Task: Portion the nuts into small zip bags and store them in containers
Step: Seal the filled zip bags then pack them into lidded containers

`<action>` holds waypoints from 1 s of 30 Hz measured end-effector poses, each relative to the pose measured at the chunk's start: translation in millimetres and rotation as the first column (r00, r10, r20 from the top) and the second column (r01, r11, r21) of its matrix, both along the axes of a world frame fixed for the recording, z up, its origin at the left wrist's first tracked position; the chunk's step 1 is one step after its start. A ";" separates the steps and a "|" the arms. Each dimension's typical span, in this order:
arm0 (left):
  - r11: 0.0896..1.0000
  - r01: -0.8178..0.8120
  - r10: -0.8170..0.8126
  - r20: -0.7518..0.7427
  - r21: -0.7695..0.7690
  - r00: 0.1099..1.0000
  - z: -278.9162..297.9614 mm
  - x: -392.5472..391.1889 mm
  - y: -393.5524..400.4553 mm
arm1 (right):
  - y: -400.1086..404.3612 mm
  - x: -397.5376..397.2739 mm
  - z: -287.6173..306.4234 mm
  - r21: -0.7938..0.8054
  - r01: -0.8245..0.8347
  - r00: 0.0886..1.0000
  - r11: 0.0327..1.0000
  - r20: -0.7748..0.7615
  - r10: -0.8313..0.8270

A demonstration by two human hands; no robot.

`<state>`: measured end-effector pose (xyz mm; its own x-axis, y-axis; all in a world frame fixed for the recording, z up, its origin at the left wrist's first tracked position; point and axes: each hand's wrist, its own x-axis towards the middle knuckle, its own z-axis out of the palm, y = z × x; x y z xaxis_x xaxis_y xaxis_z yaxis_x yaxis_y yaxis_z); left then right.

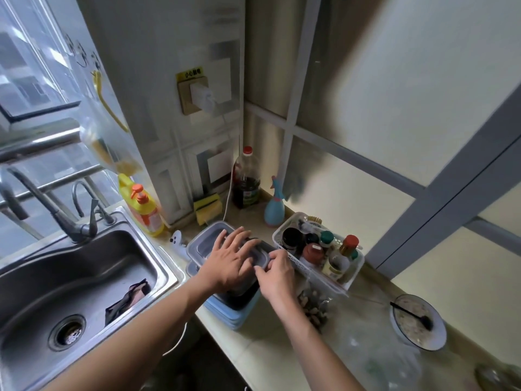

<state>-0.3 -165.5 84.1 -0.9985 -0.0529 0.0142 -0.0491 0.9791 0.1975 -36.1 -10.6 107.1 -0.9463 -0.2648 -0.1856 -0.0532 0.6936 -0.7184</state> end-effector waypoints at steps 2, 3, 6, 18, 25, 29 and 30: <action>0.991 -0.036 0.041 -0.041 0.130 0.998 2.0 -1.5 -5.5 | 1.2 -0.9 1.5 0.017 -0.025 1.000 1.000 0.000 0.025; 0.981 -0.080 0.095 -0.083 0.177 0.992 2.2 -0.3 -9.3 | 0.8 0.2 2.7 0.037 -0.036 0.999 0.999 -0.023 0.037; 0.927 -0.284 0.348 -0.278 0.246 0.895 -4.3 8.3 -30.1 | -4.6 5.9 6.7 0.157 -0.053 0.971 0.986 -0.223 0.087; 0.428 -0.294 0.585 -0.014 0.854 0.811 -2.8 73.9 -81.0 | -87.8 53.4 10.6 0.349 -0.254 0.829 0.902 -0.402 0.389; 0.544 -0.131 0.335 -0.072 0.829 0.939 -6.7 108.2 -106.7 | -139.4 83.2 20.0 0.556 -0.163 0.885 0.815 -0.282 0.370; 0.548 -0.075 0.257 -0.082 0.833 0.963 -8.9 106.9 -123.1 | -163.3 90.9 22.5 0.646 -0.109 0.926 0.756 -0.209 0.313; 0.536 -0.079 0.256 -0.073 0.841 0.964 -8.4 105.7 -126.5 | -168.8 91.2 22.6 0.662 -0.105 0.931 0.742 -0.196 0.307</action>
